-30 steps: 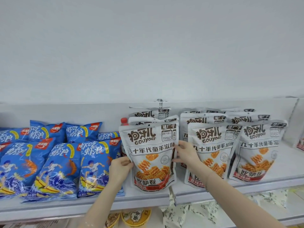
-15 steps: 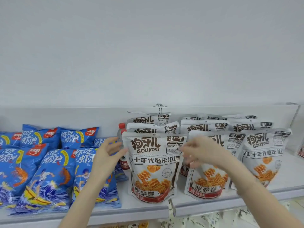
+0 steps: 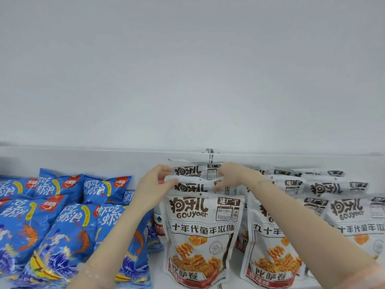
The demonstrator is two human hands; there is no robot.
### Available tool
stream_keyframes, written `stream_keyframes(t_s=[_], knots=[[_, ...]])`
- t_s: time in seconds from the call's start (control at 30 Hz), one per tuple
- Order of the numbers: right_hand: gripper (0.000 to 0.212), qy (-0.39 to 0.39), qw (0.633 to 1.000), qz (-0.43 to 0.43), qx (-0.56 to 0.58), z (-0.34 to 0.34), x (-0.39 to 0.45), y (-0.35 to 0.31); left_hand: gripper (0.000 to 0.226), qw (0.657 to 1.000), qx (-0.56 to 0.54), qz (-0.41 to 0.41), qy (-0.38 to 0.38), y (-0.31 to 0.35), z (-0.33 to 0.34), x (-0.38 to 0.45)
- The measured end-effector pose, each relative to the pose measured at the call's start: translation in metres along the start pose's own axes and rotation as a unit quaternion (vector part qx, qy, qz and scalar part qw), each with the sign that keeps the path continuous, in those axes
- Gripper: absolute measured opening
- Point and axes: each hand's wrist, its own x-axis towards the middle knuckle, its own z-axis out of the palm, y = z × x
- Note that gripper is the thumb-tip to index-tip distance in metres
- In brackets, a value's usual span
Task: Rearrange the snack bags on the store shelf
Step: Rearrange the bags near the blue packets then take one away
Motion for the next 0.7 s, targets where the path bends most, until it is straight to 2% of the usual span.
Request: stream_keyframes(t_s=[0.13,0.23,0.47,0.6,0.7], knots=[[0.045,0.035,0.99,-0.042,0.127,-0.003,-0.001,0.005,0.027,1.0,0.017,-0.002,0.018,-0.002,0.0,0.006],[0.036,0.096,0.968,-0.076,0.217,0.002,-0.001,0.005,0.038,0.999,0.015,-0.007,0.031,-0.001,0.001,0.008],[0.021,0.318,0.902,-0.085,0.28,-0.043,-0.024,0.017,0.068,0.997,-0.041,-0.037,0.06,0.005,-0.007,0.02],[0.02,0.423,0.838,-0.099,0.331,-0.089,-0.049,0.026,0.059,0.997,-0.067,-0.003,0.025,0.018,-0.013,0.033],[0.02,0.466,0.79,-0.116,0.38,-0.12,-0.067,0.029,0.03,0.992,-0.108,0.051,0.028,0.036,-0.014,0.043]])
